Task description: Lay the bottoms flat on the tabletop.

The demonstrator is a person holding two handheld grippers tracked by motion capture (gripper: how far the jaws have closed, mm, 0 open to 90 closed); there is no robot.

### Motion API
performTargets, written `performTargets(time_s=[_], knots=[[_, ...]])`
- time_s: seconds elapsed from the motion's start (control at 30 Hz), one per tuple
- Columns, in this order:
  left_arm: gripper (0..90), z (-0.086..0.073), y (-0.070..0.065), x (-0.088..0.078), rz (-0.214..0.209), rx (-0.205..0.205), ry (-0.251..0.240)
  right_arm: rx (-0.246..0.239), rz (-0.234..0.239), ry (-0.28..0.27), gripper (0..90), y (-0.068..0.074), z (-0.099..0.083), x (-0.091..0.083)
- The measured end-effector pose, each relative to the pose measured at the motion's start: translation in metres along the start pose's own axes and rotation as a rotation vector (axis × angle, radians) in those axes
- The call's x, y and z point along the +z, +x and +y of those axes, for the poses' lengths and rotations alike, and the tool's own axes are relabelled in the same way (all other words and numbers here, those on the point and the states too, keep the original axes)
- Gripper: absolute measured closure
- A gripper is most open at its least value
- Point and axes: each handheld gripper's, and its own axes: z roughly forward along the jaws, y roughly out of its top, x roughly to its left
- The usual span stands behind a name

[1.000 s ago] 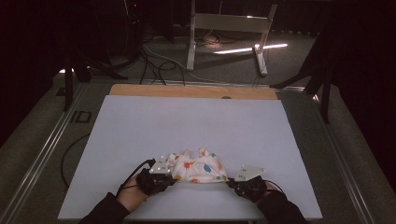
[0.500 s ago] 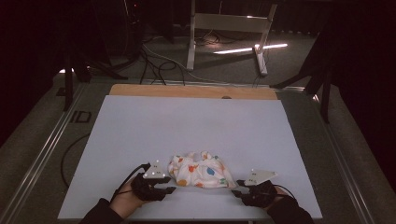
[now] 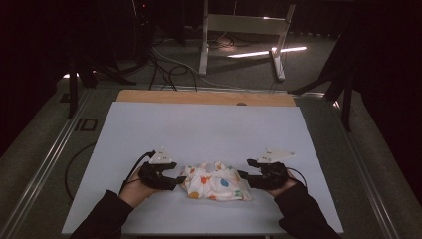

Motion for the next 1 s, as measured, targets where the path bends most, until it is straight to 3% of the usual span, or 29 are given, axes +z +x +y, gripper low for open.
performTargets(time_s=[0.07, 0.2, 0.27, 0.4, 0.43, 0.47, 0.5, 0.53, 0.6, 0.7, 0.73, 0.77, 0.83, 1.0], knots=[[40.6, 0.001, 0.005, 0.007, -0.012, -0.020, 0.001, 0.022, 0.015, 0.011, 46.8, 0.000, 0.009, 0.019], [42.1, -0.002, 0.011, 0.021, -0.042, -0.035, 0.032, 0.043, 0.021, 0.046, 46.6, -0.001, 0.010, 0.037], [45.2, -0.005, 0.014, 0.026, -0.047, -0.035, 0.047, 0.051, 0.024, 0.098, 46.1, -0.001, 0.005, 0.051], [47.4, -0.007, 0.016, 0.031, -0.071, -0.041, 0.059, 0.062, 0.021, 0.133, 46.3, -0.004, 0.000, 0.056], [50.9, -0.008, 0.017, 0.034, -0.085, -0.041, 0.063, 0.077, 0.028, 0.180, 55.4, -0.006, -0.007, 0.061], [50.9, -0.008, 0.018, 0.035, -0.093, -0.043, 0.069, 0.077, 0.028, 0.180, 55.4, -0.006, -0.007, 0.061], [54.2, -0.008, 0.018, 0.036, -0.096, -0.044, 0.068, 0.080, 0.033, 0.199, 66.1, -0.006, -0.009, 0.061], [54.2, -0.008, 0.018, 0.037, -0.103, -0.042, 0.069, 0.080, 0.033, 0.199, 66.1, -0.006, -0.009, 0.061], [64.2, -0.007, 0.017, 0.038, -0.115, -0.036, 0.073, 0.044, 0.022, 0.207, 82.5, -0.005, -0.011, 0.059], [71.4, -0.006, 0.015, 0.039, -0.105, -0.012, 0.072, 0.026, 0.015, 0.193, 87.1, -0.005, -0.010, 0.056], [83.1, -0.006, 0.014, 0.039, -0.108, -0.022, 0.063, 0.021, 0.015, 0.176, 88.8, -0.006, -0.008, 0.052], [86.6, -0.006, 0.014, 0.038, -0.102, -0.016, 0.062, 0.015, 0.015, 0.168, 88.9, -0.005, -0.007, 0.050], [88.1, -0.005, 0.010, 0.033, -0.081, 0.009, 0.045, 0.008, 0.004, 0.153, 89.0, -0.004, -0.006, 0.046], [88.6, 0.001, 0.008, 0.018, -0.049, 0.024, 0.005, -0.004, -0.014, 0.114, 89.0, -0.006, -0.003, 0.038]])
